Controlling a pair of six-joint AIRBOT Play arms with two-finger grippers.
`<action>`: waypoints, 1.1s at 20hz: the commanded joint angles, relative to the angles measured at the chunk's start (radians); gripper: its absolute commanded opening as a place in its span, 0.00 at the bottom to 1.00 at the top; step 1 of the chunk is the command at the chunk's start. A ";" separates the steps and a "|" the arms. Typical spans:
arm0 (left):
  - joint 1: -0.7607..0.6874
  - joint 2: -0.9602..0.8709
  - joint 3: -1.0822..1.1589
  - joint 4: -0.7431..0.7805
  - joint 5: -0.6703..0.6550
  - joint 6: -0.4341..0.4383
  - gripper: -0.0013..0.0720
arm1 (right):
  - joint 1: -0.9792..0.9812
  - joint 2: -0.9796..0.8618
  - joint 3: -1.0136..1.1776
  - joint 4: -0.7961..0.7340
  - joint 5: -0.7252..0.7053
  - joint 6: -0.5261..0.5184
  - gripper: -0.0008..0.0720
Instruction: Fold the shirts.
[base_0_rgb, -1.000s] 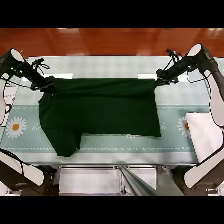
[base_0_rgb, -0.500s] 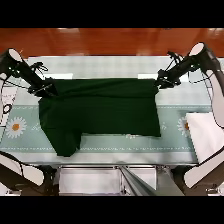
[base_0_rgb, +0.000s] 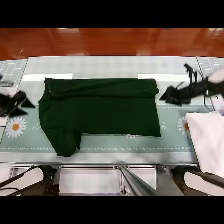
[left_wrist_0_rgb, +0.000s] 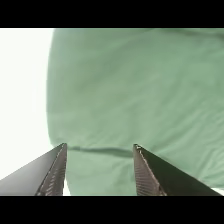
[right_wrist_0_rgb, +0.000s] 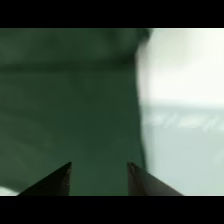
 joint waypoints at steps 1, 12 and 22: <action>0.243 0.143 -0.303 -0.182 0.062 0.127 0.71 | -0.004 0.272 -0.378 0.124 -0.166 -0.084 0.57; 0.237 0.073 -0.497 -0.188 0.163 0.271 0.71 | -0.004 0.415 -0.511 0.315 -0.228 -0.104 0.57; 0.062 -0.009 -0.495 -0.275 0.212 0.305 0.05 | -0.029 0.416 -0.497 0.258 -0.235 -0.098 0.57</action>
